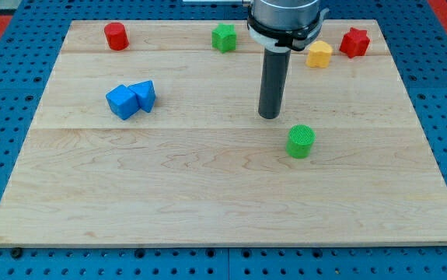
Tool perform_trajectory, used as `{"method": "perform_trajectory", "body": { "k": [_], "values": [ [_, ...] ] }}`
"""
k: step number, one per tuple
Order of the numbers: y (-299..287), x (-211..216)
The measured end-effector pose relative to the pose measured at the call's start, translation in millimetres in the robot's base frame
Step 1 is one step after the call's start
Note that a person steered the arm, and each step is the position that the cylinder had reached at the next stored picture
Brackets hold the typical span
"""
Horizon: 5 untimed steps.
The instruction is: Place the yellow heart to the bottom left of the red star
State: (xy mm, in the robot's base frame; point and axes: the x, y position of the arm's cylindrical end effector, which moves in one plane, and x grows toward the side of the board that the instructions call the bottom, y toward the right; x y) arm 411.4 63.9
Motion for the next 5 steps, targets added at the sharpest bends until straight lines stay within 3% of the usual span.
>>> {"method": "perform_trajectory", "body": {
  "k": [4, 5],
  "values": [
    [23.3, -142.3],
    [94.0, -135.8]
  ]
}}
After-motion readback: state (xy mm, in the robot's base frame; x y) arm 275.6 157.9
